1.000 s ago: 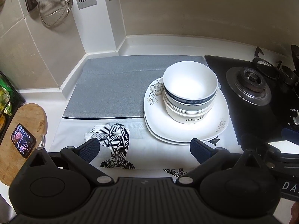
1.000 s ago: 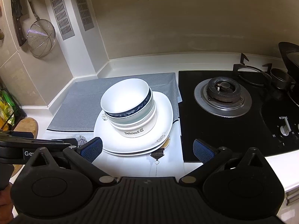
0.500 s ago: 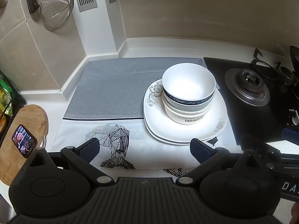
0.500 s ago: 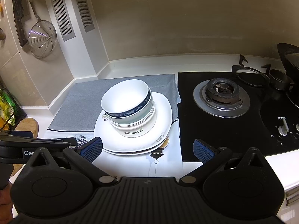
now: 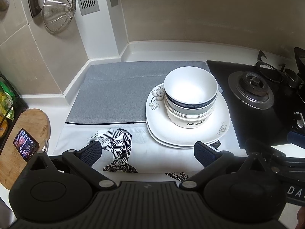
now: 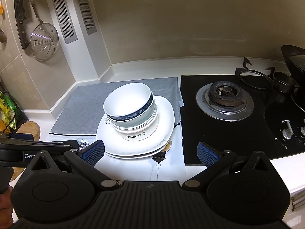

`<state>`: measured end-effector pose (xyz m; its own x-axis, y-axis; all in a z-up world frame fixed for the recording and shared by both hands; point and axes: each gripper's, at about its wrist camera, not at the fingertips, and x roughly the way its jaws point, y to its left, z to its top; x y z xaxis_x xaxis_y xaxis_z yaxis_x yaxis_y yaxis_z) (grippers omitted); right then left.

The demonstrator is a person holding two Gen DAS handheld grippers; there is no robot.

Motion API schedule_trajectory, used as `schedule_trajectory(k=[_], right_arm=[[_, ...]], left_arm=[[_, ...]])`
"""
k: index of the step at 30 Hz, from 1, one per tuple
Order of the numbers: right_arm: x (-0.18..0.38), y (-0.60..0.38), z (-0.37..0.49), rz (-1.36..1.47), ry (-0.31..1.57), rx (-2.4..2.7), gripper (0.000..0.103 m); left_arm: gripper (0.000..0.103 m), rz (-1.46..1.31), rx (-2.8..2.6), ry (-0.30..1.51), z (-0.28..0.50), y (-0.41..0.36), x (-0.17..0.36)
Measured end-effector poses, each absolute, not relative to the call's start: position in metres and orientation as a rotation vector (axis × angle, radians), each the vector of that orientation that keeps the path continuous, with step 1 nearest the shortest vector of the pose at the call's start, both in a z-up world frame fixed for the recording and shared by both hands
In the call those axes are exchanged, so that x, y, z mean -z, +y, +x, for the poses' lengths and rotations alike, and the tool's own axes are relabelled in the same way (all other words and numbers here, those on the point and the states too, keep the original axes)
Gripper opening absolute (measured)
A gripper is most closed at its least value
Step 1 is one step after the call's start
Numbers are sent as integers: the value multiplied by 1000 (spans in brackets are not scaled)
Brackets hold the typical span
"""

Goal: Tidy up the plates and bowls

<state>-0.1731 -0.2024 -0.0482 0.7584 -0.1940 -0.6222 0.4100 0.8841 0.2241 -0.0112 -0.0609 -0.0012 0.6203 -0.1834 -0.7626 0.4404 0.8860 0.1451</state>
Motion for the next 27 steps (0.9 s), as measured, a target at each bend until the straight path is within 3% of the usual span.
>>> schedule_trajectory(k=[27], right_arm=[[47,-200,-175,362,621,340,103]], left_arm=[[103,337,364,819,-10,-63,-1]])
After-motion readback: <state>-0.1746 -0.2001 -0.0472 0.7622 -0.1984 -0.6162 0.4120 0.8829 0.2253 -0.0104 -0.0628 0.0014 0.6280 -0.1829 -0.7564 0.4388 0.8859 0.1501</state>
